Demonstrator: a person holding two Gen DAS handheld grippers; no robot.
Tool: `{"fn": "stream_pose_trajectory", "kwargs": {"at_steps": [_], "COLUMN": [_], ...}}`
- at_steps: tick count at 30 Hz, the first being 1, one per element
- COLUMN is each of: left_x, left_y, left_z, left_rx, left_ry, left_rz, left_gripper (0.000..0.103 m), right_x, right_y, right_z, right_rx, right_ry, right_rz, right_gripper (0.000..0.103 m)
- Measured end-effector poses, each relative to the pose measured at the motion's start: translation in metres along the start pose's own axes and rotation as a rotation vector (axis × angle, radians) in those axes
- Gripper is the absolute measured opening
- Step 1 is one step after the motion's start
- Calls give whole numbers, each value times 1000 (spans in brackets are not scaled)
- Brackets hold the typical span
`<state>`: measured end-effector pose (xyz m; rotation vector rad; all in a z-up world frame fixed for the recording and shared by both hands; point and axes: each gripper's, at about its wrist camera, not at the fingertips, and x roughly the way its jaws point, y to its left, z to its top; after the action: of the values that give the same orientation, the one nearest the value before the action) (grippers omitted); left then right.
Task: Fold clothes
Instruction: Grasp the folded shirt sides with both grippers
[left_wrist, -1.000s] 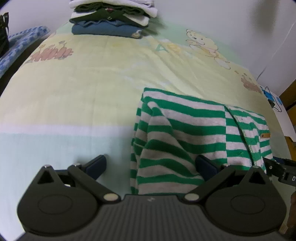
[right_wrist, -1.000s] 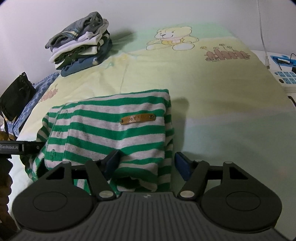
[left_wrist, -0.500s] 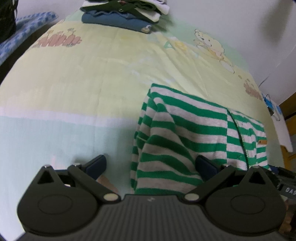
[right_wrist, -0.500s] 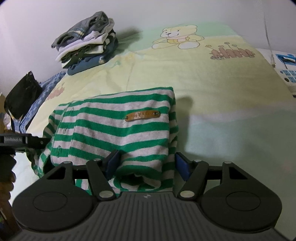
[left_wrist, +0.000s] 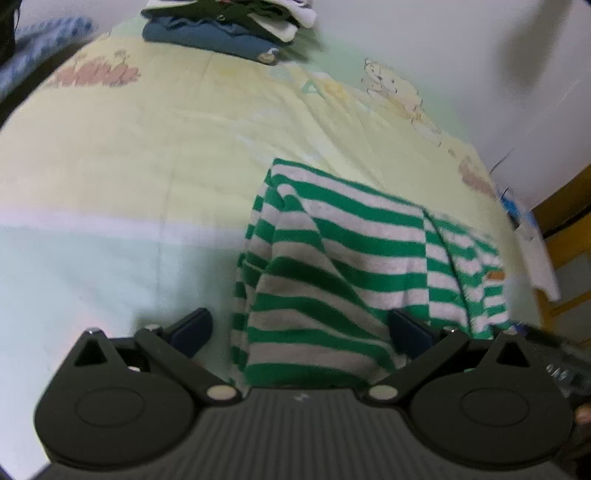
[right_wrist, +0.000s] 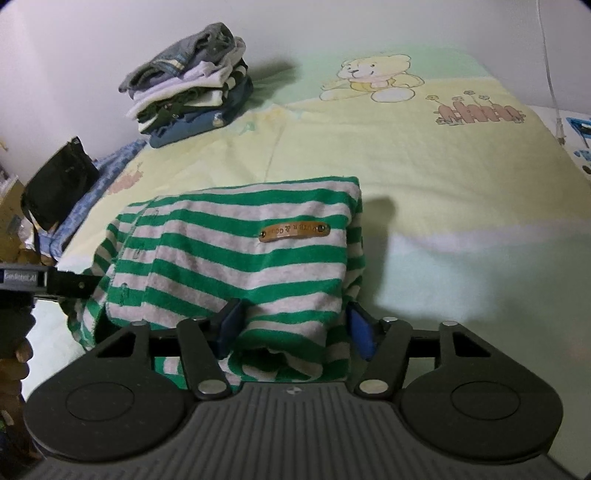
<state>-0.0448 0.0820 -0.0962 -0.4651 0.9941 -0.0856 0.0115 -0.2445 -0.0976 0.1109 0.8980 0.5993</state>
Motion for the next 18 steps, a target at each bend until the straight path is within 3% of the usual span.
{"fn": "stream_pose_trajectory", "kwargs": {"at_steps": [3, 8, 13, 18], "left_x": [1, 2, 2, 1], "left_y": [0, -13, -10, -10], "left_z": [0, -6, -1, -7], "left_rx": [-43, 2, -26, -15], "left_ry": [14, -6, -8, -35], "left_rz": [-71, -40, -68, -58], "left_gripper": [101, 100, 86, 83], "right_x": [0, 1, 3, 5], "right_y": [-4, -12, -14, -12], "right_z": [2, 8, 11, 11], "right_rx": [5, 22, 17, 11], "right_ry": [5, 38, 45, 19], "right_rz": [21, 65, 78, 63], "right_gripper": [61, 63, 64, 65]}}
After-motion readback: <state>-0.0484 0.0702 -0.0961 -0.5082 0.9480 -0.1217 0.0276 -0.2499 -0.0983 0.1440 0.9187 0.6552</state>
